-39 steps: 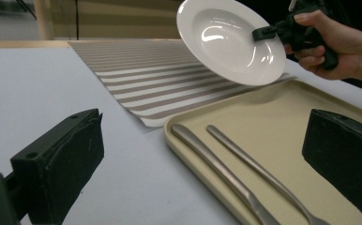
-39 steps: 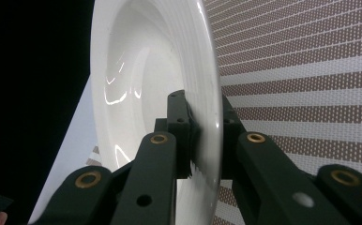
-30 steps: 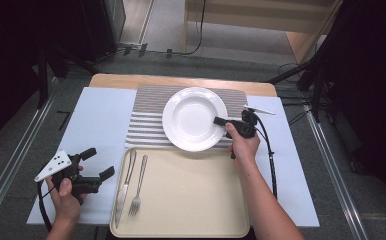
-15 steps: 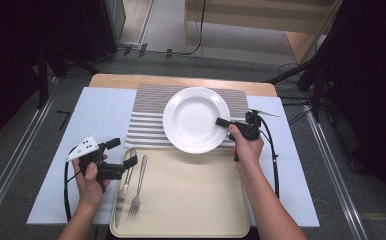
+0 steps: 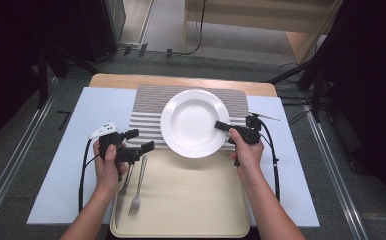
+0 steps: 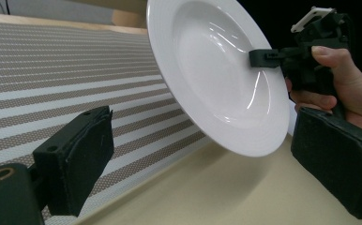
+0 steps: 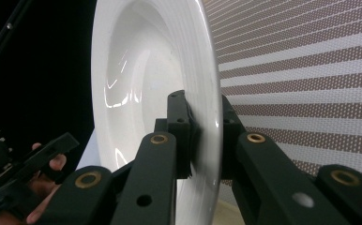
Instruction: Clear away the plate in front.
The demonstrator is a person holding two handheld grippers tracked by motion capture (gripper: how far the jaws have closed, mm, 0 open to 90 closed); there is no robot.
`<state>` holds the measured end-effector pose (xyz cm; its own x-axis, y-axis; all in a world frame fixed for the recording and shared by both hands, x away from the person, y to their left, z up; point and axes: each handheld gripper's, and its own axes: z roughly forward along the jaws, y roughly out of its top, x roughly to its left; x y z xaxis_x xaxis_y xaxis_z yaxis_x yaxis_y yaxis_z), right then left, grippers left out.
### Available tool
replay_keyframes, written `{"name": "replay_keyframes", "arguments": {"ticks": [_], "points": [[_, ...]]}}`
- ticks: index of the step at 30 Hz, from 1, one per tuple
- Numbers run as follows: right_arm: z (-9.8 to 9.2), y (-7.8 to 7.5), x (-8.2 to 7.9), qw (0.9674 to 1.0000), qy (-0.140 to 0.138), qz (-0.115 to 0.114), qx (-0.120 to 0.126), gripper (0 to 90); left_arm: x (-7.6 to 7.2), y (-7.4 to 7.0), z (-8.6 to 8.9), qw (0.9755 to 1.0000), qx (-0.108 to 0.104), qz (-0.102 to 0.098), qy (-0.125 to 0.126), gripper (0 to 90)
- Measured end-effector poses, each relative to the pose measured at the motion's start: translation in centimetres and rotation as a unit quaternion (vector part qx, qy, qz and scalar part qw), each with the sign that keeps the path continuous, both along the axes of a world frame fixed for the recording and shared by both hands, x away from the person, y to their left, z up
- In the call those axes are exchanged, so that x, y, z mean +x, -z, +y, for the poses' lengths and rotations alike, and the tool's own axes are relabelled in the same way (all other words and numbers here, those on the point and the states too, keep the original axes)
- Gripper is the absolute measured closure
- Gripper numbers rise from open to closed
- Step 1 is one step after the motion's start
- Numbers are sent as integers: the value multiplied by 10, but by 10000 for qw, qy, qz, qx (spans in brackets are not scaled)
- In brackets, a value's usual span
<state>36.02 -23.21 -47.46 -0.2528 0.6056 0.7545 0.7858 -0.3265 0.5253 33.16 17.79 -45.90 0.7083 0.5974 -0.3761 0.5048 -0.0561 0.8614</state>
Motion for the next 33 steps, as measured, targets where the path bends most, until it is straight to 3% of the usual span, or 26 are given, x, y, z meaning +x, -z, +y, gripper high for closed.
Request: {"name": "replay_keyframes", "arguments": {"ticks": [10, 13, 18, 27, 33], "points": [[3, -4, -9, 9999, -135, -94, 21, 801, 6, -3, -26, 9997, -54, 99, 236, 51], [5, -6, -13, 9997, -182, -123, 47, 801, 7, -3, -31, 9998, -13, 160, 123, 128], [10, -9, -19, 9993, -304, -209, 84, 800, 9, -3, -38, 9995, -119, 251, 114, 183], [17, -11, -26, 9985, -458, -279, 78, 800, 11, -1, -46, 9987, -75, 498, 107, 469], [20, -9, -28, 9977, -581, -341, 114, 800, 17, 1, -45, 9962, -35, 867, -93, 726]]}}
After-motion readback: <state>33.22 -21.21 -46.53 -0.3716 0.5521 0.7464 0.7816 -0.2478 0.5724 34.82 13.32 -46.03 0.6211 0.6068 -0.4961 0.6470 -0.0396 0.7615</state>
